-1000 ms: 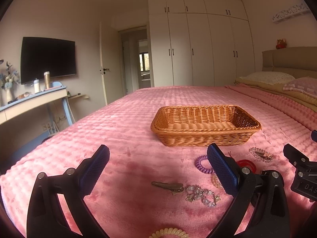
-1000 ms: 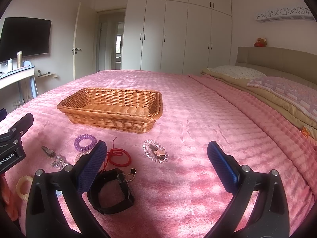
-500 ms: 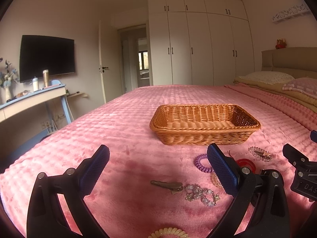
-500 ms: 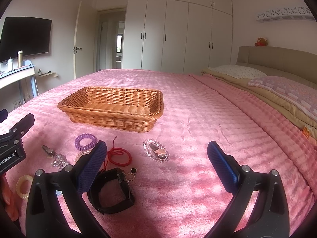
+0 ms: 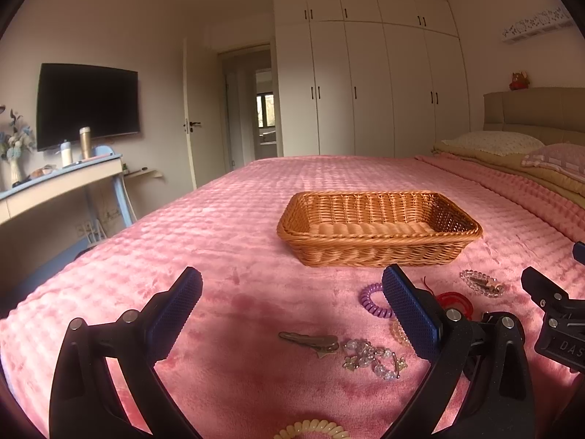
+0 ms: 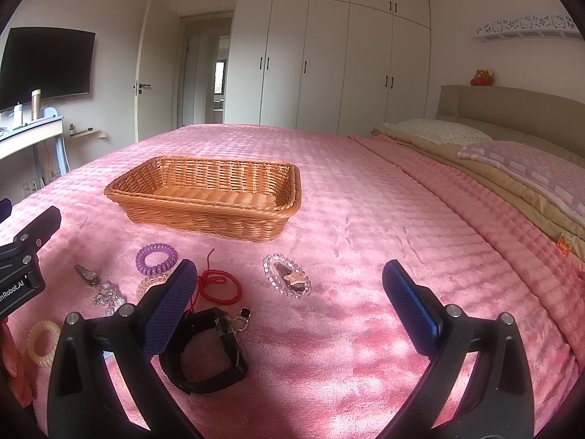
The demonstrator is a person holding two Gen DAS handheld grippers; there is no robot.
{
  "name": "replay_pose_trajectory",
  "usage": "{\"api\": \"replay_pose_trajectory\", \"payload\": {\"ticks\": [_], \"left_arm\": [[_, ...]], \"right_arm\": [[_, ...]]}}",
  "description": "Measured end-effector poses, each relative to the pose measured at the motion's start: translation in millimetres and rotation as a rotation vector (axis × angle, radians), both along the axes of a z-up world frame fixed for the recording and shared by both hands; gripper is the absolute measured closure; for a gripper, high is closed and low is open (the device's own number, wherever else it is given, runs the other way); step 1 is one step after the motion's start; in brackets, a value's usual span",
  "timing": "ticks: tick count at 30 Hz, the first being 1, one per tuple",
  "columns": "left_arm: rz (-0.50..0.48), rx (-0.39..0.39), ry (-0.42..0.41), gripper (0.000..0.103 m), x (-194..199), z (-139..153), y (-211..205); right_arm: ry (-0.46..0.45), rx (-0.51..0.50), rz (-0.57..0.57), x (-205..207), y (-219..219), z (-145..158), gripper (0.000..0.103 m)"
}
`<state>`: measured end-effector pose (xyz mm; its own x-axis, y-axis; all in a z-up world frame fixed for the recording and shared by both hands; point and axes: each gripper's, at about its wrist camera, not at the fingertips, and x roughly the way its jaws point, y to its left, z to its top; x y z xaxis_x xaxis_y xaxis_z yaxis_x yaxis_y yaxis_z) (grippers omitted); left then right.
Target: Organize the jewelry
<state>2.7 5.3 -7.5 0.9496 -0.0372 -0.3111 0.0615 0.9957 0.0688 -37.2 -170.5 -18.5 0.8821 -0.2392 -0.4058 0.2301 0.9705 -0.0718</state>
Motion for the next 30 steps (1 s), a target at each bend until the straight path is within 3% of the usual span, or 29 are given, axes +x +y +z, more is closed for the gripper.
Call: {"api": "replay_pose_trajectory", "payload": {"ticks": [23,27,30], "left_arm": [[-0.002,0.016,-0.050,0.007,-8,2,-4],[-0.024,-0.017,-0.015,0.007,-4,4,6],[-0.060,-0.033,0.057,0.008,1,8,24]], "right_arm": [[-0.024,0.004,0.005,-7,-2,4,0.006],[-0.006,0.010,0.005,-3,-3,3,0.006],[0.022,0.027,0.009,0,-7,3,0.009]]}}
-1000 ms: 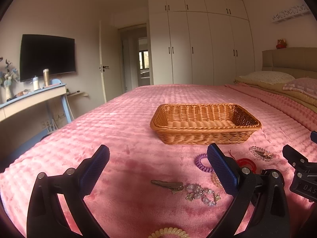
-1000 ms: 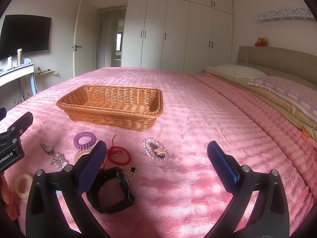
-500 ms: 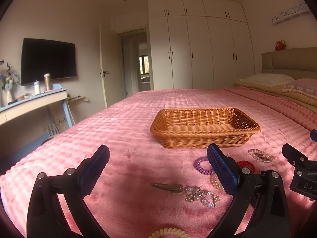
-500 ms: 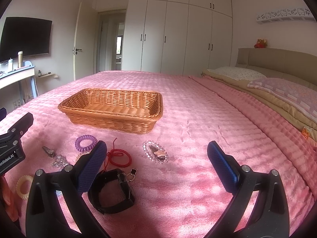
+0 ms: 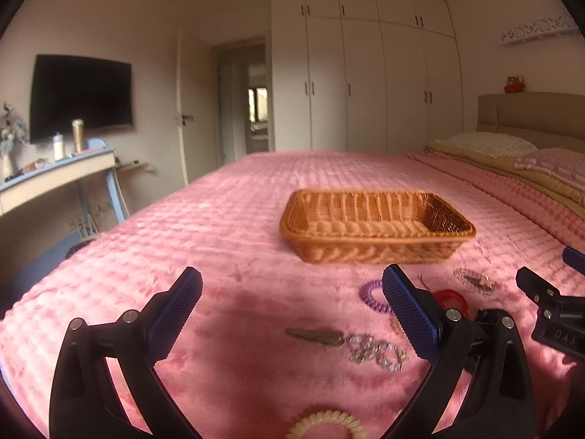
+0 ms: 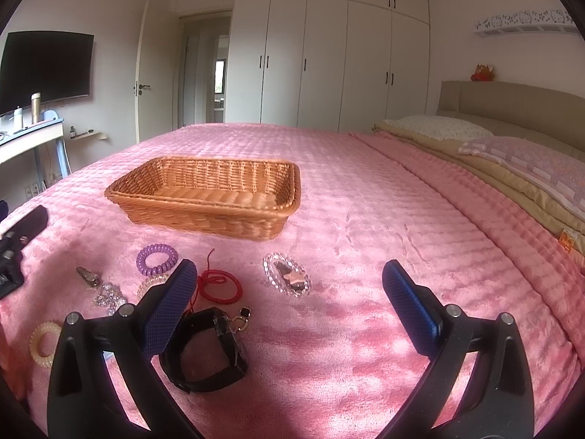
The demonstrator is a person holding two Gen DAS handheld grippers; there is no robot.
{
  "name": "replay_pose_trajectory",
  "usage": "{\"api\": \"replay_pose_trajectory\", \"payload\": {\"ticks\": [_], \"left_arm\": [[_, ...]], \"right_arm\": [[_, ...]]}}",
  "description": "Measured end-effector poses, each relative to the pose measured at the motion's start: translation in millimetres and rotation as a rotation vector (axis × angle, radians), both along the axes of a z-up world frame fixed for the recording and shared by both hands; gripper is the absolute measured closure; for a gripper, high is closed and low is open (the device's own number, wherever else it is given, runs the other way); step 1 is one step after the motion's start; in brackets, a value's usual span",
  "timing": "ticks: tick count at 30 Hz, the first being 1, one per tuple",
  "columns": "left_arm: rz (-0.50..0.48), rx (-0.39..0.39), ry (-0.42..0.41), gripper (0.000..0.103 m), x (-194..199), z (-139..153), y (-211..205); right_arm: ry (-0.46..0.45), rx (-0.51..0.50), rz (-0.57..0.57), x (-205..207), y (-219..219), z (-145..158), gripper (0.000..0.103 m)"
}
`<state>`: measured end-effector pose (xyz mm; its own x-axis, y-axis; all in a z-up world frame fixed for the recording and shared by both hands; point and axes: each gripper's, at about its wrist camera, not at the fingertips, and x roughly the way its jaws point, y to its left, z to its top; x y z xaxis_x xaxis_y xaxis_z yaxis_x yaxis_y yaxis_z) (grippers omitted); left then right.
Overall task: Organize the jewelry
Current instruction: 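Grasp the cream spiral hair tie with the left tool while the right tool grasps the black strap bracelet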
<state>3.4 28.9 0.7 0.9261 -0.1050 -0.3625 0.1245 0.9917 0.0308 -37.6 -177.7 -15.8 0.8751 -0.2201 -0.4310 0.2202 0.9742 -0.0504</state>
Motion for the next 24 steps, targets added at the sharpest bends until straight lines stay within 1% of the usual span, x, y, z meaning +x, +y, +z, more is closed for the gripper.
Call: {"api": "replay_pose_trajectory", "payload": {"ticks": [2,4,5,7,8,10,11,12,13,14,16,20,23,24], "left_arm": [[-0.031,-0.016,0.054,0.008,-2,2,17],[-0.050,-0.055,0.100,0.010,-8,1,35],[-0.068,-0.084,0.140,0.010,-10,-2,46],[-0.106,-0.118,0.224,0.014,-13,-9,62],[-0.124,-0.125,0.253,0.017,-14,-14,67],[-0.172,-0.136,0.318,0.021,-16,-24,70],[-0.196,-0.139,0.359,0.025,-16,-30,68],[-0.215,-0.139,0.393,0.032,-15,-36,65],[-0.229,-0.135,0.421,0.035,-14,-42,61],[-0.237,-0.130,0.441,0.040,-12,-47,58],[-0.252,-0.115,0.471,0.043,-11,-53,49],[-0.260,-0.085,0.524,0.050,-5,-59,36],[-0.244,-0.042,0.535,0.056,-3,-62,31],[-0.241,-0.033,0.537,0.058,-3,-62,31]], "right_arm": [[0.031,0.014,0.012,1,-2,-3,0.015],[0.077,0.035,0.021,1,-4,-7,0.025],[0.103,0.058,0.036,-1,-6,-10,0.027],[0.142,0.089,0.064,-5,-7,-14,0.035],[0.155,0.100,0.075,-6,-6,-16,0.037],[0.188,0.123,0.100,-9,-5,-20,0.045],[0.202,0.132,0.108,-10,-5,-23,0.047],[0.221,0.145,0.117,-12,-5,-25,0.051],[0.231,0.152,0.122,-12,-5,-27,0.053],[0.244,0.161,0.129,-13,-5,-28,0.055],[0.270,0.172,0.143,-12,-4,-31,0.058],[0.320,0.198,0.168,-1,-2,-33,0.060],[0.338,0.204,0.176,8,4,-30,0.060],[0.345,0.197,0.175,11,7,-30,0.064]]}}
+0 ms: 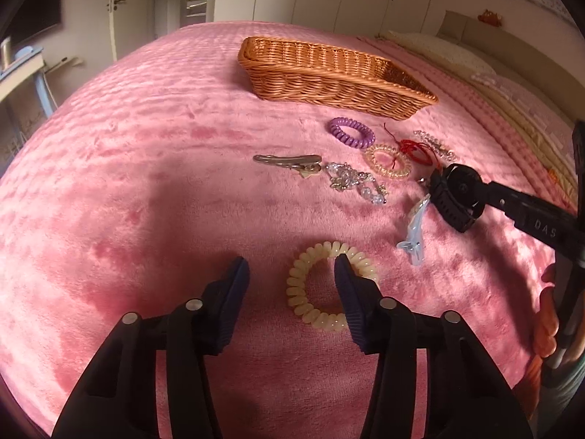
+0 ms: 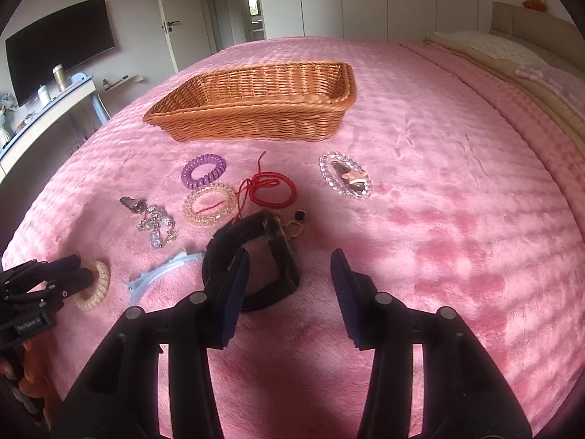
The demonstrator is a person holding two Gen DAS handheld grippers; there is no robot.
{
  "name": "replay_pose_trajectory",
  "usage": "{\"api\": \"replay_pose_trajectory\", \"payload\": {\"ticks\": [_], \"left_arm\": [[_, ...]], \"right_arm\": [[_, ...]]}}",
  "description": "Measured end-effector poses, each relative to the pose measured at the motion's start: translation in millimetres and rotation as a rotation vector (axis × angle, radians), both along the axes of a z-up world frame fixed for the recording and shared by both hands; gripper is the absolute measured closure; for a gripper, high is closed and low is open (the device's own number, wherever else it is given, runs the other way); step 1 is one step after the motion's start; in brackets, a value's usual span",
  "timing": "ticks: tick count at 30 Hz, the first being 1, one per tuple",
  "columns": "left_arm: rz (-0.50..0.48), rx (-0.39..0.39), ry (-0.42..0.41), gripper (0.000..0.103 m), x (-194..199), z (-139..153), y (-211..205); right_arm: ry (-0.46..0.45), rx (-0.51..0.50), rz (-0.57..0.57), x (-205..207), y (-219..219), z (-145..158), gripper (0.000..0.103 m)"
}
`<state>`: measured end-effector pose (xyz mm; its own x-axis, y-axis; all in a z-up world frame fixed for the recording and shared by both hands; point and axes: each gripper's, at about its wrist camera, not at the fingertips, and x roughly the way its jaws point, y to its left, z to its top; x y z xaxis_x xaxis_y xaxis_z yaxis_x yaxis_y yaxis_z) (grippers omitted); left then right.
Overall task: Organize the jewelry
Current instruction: 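Grasp the cream spiral hair tie with the left tool while the right tool grasps the black strap bracelet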
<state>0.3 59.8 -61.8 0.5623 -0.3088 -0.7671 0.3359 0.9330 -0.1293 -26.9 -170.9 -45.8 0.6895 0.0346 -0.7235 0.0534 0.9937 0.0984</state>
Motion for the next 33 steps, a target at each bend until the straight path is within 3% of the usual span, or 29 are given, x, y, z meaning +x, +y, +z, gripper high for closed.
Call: {"api": "replay_pose_trajectory", "payload": {"ticks": [4,7,8,15,22,25,28,33], "left_arm": [[0.002,0.054,-0.005,0.070,2,-2,-2],[-0.004,0.070,-0.016,0.091,0,-2,-1],[-0.005,0.061,-0.017,0.093,-1,-1,-1],[0.004,-0.027,-0.072,0.094,1,18,1],[-0.029,-0.060,-0.222,0.094,34,80,-20],[-0.036,-0.049,-0.283,0.094,66,103,-37],[-0.046,-0.080,-0.291,0.094,112,117,-53],[-0.041,-0.071,-0.284,0.094,184,106,-80]], "right_arm": [[0.030,-0.050,0.006,15,12,-4,0.081],[0.035,-0.059,0.001,18,11,-7,0.087],[0.032,-0.054,0.003,18,10,-7,0.087],[-0.007,-0.064,-0.004,7,10,1,0.090],[-0.128,-0.052,-0.011,14,5,58,0.090],[-0.169,-0.064,-0.005,43,4,83,0.090],[-0.192,-0.088,-0.013,85,2,95,0.090],[-0.168,-0.043,-0.010,153,-10,90,0.090]]}}
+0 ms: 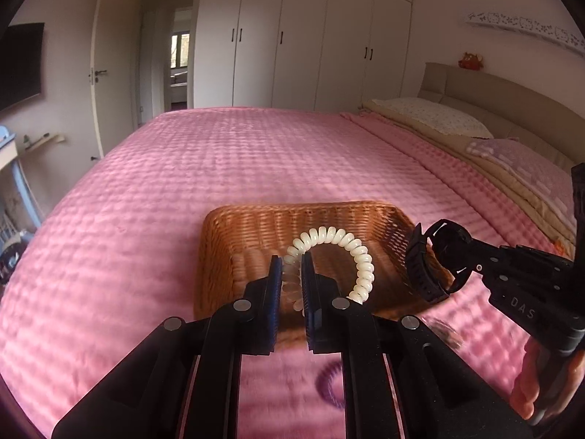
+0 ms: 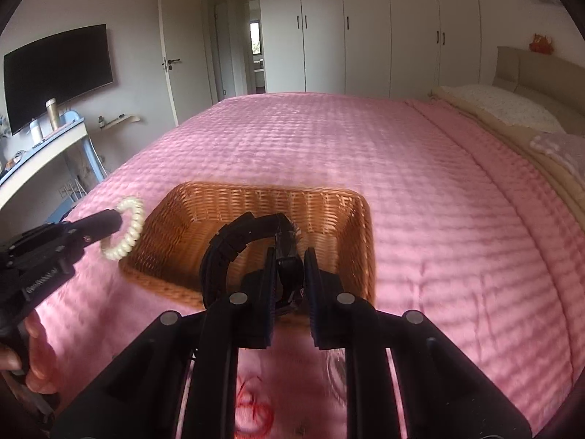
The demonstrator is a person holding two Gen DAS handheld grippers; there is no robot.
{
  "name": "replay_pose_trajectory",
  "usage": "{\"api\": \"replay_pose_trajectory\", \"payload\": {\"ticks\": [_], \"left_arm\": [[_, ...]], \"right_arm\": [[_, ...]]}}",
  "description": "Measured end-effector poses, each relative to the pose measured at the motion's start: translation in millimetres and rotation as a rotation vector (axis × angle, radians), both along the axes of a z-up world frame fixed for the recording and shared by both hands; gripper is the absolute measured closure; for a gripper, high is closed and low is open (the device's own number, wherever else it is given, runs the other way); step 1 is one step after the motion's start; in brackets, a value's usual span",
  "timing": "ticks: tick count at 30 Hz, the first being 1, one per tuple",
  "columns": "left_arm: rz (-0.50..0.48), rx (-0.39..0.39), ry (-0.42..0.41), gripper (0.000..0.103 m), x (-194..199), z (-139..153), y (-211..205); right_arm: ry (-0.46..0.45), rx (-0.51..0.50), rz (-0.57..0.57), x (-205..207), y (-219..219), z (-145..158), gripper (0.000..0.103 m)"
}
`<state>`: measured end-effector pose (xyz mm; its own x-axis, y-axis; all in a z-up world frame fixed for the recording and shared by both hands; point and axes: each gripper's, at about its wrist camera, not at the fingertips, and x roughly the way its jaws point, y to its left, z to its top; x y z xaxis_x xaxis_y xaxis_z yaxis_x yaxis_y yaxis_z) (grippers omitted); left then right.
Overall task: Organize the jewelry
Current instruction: 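Lower both held items into the wicker basket and open both tools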
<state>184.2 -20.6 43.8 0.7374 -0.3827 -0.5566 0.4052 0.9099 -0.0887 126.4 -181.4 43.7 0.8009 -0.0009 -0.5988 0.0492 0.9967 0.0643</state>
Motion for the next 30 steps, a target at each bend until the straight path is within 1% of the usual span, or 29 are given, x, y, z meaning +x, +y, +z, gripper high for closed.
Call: {"api": "replay_pose_trajectory", "payload": {"ticks": [3,5,8,11,13,15,16,17,18,19,20,22,24,27,30], "left_arm": [[0.028,0.022,0.006,0.094,25,-18,-9],[0.037,0.031,0.037,0.094,39,-30,-15],[0.038,0.068,0.064,0.094,51,-43,-21],[0.044,0.098,0.073,0.094,56,-53,-24],[0.045,0.100,0.078,0.093,57,-57,-24],[0.048,0.104,0.075,0.089,56,-58,-24],[0.054,0.109,0.068,0.084,54,-57,-25],[0.061,0.116,0.056,0.069,51,-56,-25],[0.067,0.116,0.036,0.059,47,-53,-24],[0.069,0.114,0.023,0.056,43,-51,-23],[0.068,0.107,0.018,0.056,39,-47,-22],[0.063,0.089,0.011,0.056,30,-39,-17],[0.061,0.063,-0.006,0.056,14,-27,-8],[0.055,0.007,-0.023,0.055,-11,-12,11],[0.062,-0.031,-0.041,0.055,-36,-2,29]], "right_arm": [[0.047,0.019,-0.007,37,-5,-17,0.090],[0.076,0.027,-0.014,52,-7,-29,0.090],[0.132,0.046,-0.020,72,-12,-47,0.090],[0.172,0.033,-0.023,81,-9,-60,0.090],[0.182,0.028,-0.021,81,-7,-66,0.090],[0.186,0.039,-0.024,81,-8,-69,0.088],[0.185,0.051,-0.024,81,-11,-69,0.088],[0.179,0.063,-0.023,78,-13,-68,0.087],[0.171,0.067,-0.020,76,-14,-66,0.086],[0.155,0.067,-0.017,71,-14,-61,0.081],[0.143,0.063,-0.020,66,-14,-57,0.078],[0.119,0.061,-0.017,55,-13,-48,0.062],[0.087,0.070,-0.011,37,-13,-37,0.056],[0.045,0.081,0.005,12,-12,-24,0.056],[0.009,0.071,0.008,-23,-10,-16,0.056]]}}
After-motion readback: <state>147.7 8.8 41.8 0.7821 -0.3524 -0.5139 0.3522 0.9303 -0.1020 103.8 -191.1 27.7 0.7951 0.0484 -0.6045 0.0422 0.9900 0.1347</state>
